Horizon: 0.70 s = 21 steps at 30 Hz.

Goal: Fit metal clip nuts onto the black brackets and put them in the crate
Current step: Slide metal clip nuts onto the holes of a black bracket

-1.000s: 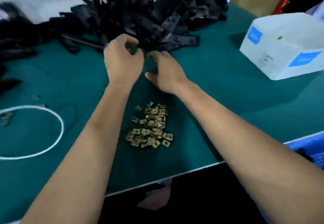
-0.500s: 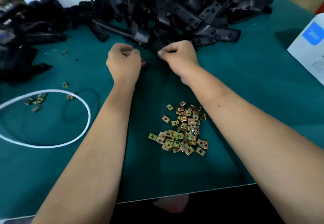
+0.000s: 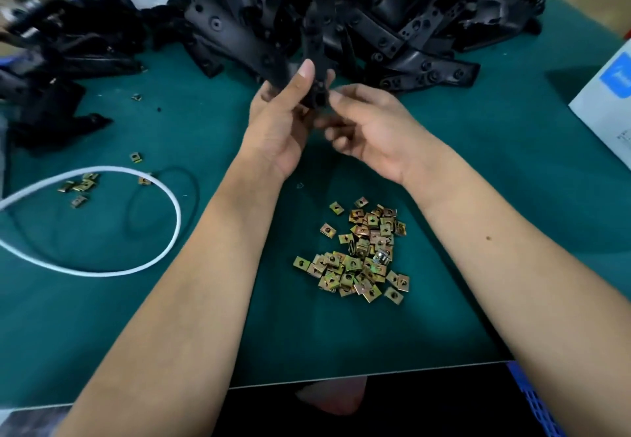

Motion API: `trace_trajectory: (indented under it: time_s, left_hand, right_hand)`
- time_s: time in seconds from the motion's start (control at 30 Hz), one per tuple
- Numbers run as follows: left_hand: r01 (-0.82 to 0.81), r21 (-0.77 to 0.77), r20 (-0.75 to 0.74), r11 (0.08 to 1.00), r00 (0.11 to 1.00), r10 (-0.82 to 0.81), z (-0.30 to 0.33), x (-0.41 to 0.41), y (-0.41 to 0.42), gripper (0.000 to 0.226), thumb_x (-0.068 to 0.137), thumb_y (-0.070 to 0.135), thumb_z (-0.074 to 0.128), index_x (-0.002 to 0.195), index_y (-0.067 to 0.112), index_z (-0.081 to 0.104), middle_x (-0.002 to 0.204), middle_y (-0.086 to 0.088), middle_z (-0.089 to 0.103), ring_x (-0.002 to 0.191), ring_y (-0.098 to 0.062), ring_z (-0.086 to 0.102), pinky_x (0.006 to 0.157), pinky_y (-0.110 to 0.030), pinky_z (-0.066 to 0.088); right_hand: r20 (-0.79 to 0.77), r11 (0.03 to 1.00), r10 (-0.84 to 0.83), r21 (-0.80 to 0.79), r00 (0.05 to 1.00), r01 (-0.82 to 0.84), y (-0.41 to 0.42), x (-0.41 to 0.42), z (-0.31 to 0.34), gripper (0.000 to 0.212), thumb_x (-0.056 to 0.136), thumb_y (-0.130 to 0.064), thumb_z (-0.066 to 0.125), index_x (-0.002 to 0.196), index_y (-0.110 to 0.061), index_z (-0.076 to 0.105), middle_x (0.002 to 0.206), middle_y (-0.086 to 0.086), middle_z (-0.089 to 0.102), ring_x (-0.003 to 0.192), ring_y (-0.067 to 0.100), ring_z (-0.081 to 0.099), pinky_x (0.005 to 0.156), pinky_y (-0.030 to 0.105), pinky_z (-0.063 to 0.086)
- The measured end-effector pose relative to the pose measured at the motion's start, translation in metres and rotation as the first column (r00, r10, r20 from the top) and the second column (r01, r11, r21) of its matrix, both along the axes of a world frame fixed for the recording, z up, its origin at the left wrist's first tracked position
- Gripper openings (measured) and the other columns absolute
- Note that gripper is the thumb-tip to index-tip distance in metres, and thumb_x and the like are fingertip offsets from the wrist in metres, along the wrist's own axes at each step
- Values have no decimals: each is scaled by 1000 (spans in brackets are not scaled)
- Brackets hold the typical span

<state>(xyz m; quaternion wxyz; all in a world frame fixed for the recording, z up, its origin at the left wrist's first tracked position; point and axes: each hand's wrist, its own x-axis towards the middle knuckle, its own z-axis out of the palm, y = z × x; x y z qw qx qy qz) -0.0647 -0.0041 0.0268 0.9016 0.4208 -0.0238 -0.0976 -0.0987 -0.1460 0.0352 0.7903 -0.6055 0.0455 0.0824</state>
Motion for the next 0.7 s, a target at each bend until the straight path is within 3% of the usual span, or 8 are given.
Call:
trace_trajectory:
  time_s: [0.07,0.13,0.2,0.27,0.37,0.5,0.6,0.7]
  left_hand:
    - [-113,-55,-46,992,993,111,-1,5,7,28,94,8,72,117,3,56,104,-17,71,87,-26,75,78,-37,61]
    - [-177,-53,-76,983,982,172,-2,9,13,30,94,4,71,120,2,57,96,-13,71,80,-24,75,71,-33,60]
    - [-202,-56,-116,978,974,195,-3,10,15,33,93,2,71,123,0,57,92,-13,71,75,-24,74,68,-32,60]
    - [-194,-84,-146,977,973,180,-5,10,16,31,93,1,70,121,-2,57,91,-13,71,75,-24,74,70,-33,60]
    - [-120,-123,-125,985,987,105,-5,8,16,5,96,2,65,100,0,63,81,-12,72,79,-24,75,76,-34,61]
    - [-71,-96,-107,993,992,60,-7,5,15,4,98,5,63,95,3,63,78,-11,74,79,-22,75,82,-33,61]
    - [-61,-86,-112,994,992,51,-6,5,14,3,98,5,63,97,3,63,79,-12,75,78,-22,75,86,-33,61]
    - [-71,-162,-134,984,990,49,-7,6,14,5,97,3,64,99,-1,62,81,-14,74,81,-25,75,86,-35,61]
  right_hand:
    - [118,912,61,-409,991,-8,-12,-5,-3,22,96,-17,73,98,-14,52,78,11,65,59,16,59,53,25,47]
    - [123,699,359,-692,925,-179,-25,-11,0,28,84,-20,86,95,-12,61,82,6,66,67,13,60,61,26,50]
    - [-4,430,595,-843,804,-323,-29,-19,9,32,73,-32,93,94,-20,72,86,-8,69,75,6,59,69,22,49]
    - [-79,257,658,-911,749,-322,-25,-22,15,32,68,-41,94,92,-31,75,89,-14,67,79,2,57,70,19,48]
    - [-76,209,651,-938,755,-276,-17,-21,15,24,69,-40,93,86,-33,77,89,-11,66,79,2,59,66,18,47]
    - [83,306,575,-944,814,-120,-13,-20,6,14,81,-27,87,91,-26,78,76,-8,70,67,1,60,63,16,48]
    - [195,285,525,-957,828,45,-6,-20,0,5,89,-26,79,93,-22,76,75,-9,68,67,4,61,69,26,52]
    - [265,216,521,-960,811,175,3,-19,-5,11,97,-26,68,93,-19,74,87,-4,72,83,16,65,81,39,53]
